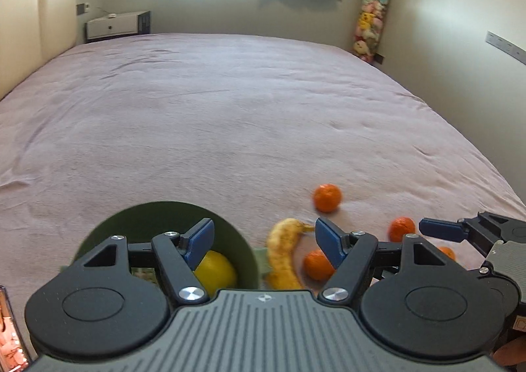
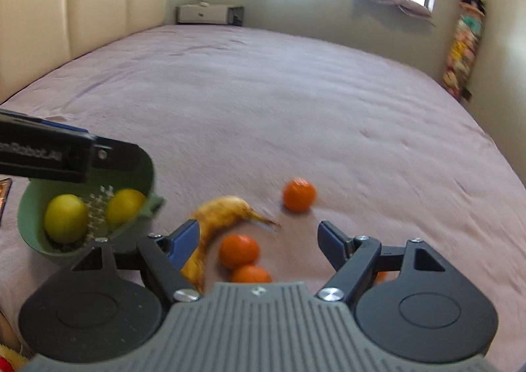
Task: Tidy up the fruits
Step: 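Move both tools back toward the mandarins beside the banana, then close the left tool on a mandarin while the right tool grasps another mandarin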
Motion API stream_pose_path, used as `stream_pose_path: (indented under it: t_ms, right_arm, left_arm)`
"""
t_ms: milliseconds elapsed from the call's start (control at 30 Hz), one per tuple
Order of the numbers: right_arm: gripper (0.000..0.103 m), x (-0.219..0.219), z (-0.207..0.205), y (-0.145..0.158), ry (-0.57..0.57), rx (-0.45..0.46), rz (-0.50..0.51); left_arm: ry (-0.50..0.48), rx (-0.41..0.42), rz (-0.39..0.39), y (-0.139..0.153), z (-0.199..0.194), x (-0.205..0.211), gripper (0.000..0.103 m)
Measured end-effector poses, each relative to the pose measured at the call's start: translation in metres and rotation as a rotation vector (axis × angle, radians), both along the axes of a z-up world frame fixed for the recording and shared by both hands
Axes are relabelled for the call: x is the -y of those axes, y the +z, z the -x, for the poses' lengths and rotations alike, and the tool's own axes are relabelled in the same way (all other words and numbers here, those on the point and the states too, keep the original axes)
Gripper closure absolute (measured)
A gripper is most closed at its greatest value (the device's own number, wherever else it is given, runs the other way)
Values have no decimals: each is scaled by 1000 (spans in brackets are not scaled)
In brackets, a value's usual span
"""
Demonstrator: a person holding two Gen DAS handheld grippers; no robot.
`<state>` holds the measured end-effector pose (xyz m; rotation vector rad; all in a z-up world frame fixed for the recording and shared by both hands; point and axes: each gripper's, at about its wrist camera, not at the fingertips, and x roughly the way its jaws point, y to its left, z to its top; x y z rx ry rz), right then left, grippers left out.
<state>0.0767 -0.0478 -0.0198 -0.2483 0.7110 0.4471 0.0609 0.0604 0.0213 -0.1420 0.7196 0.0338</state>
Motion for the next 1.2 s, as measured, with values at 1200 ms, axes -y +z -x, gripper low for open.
stream_pose_path:
  t_ms: [1200]
  right_arm:
    - [47, 143, -46, -67, -484, -249, -70]
  left_arm:
    - [-32, -254, 154, -97, -41, 87, 41]
